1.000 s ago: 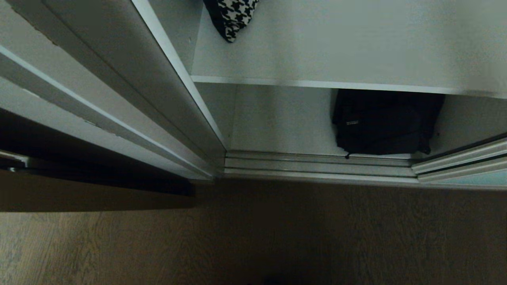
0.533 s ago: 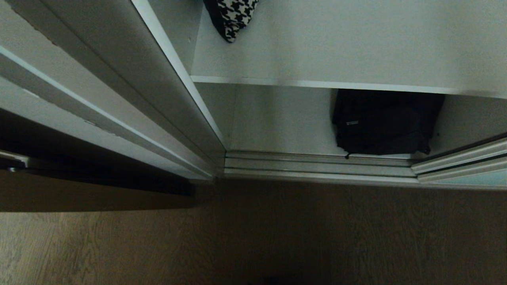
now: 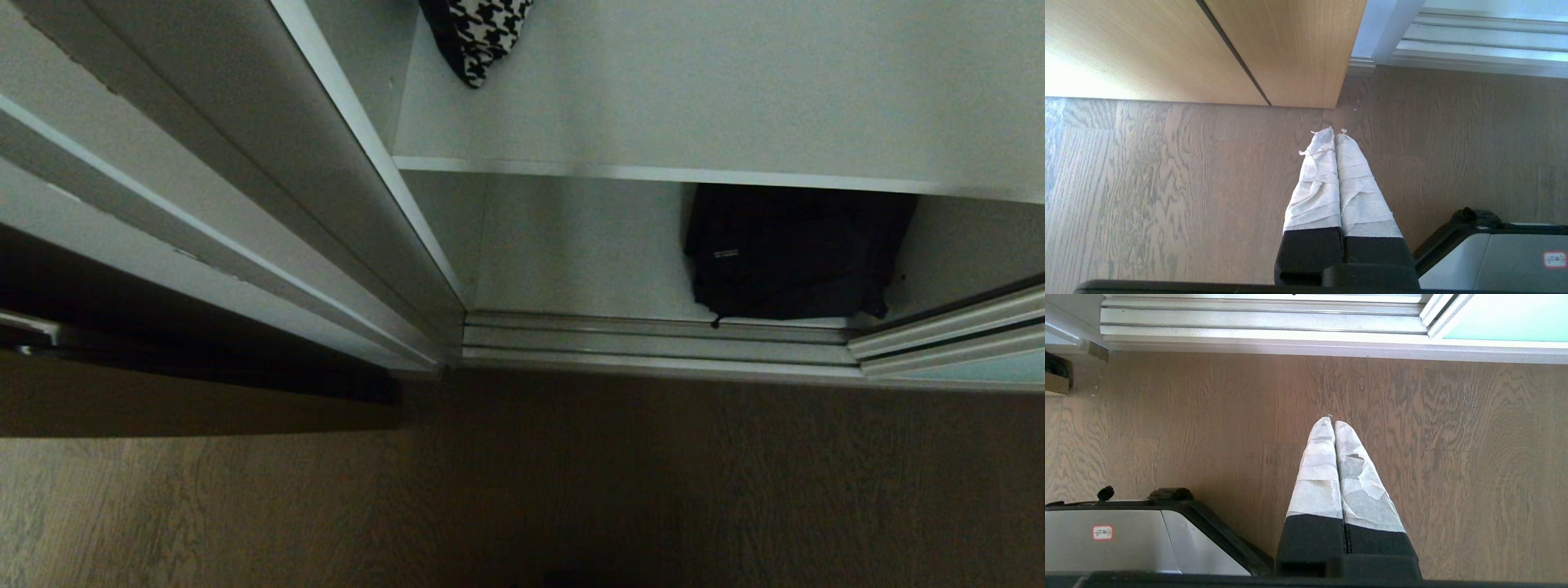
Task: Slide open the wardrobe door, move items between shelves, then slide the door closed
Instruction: Place the bag on the lower shelf, then close the door
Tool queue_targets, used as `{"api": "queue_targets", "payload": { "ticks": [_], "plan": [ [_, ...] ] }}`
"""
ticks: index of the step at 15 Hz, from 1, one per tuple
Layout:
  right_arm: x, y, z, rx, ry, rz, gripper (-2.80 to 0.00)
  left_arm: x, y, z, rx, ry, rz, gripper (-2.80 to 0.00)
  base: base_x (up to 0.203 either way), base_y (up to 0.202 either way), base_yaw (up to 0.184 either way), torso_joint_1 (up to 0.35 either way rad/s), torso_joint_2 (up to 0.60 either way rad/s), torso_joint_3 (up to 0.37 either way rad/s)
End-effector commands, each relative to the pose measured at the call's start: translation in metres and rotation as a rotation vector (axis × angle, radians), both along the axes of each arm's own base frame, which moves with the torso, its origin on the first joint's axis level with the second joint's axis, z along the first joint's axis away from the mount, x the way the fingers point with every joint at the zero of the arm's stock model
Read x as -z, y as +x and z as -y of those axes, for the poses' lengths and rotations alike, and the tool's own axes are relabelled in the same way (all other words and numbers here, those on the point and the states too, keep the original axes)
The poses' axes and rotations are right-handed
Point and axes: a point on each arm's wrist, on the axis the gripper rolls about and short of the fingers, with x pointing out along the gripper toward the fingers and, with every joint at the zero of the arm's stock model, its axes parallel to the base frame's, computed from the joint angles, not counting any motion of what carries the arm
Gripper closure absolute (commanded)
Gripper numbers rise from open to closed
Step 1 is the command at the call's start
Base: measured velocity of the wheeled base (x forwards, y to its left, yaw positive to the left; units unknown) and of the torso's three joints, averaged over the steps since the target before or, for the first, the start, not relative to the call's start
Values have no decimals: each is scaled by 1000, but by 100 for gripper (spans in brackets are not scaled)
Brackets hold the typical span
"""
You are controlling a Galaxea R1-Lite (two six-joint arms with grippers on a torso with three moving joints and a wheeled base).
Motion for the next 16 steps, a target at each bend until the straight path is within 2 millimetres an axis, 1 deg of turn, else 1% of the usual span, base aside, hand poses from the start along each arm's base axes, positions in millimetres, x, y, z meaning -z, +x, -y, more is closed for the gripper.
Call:
{"api": "queue_targets", "payload": {
  "ticks": [1,4,11,15,16],
  "plan": [
    [1,1,0,-1,21,0,0,0,0,0,-1,0,1,0,0,0,0,0,0,0],
    [1,2,0,-2,31,25,0,0,0,0,-1,0,1,0,0,0,0,0,0,0],
    [2,2,0,-3,41,22,0,0,0,0,-1,0,1,0,0,0,0,0,0,0],
    [4,3,0,-4,172,20,0,0,0,0,0,3,-1,0,0,0,0,0,0,0],
    [4,3,0,-6,178,31,0,0,0,0,1,6,-1,0,0,0,0,0,0,0]
  ]
}}
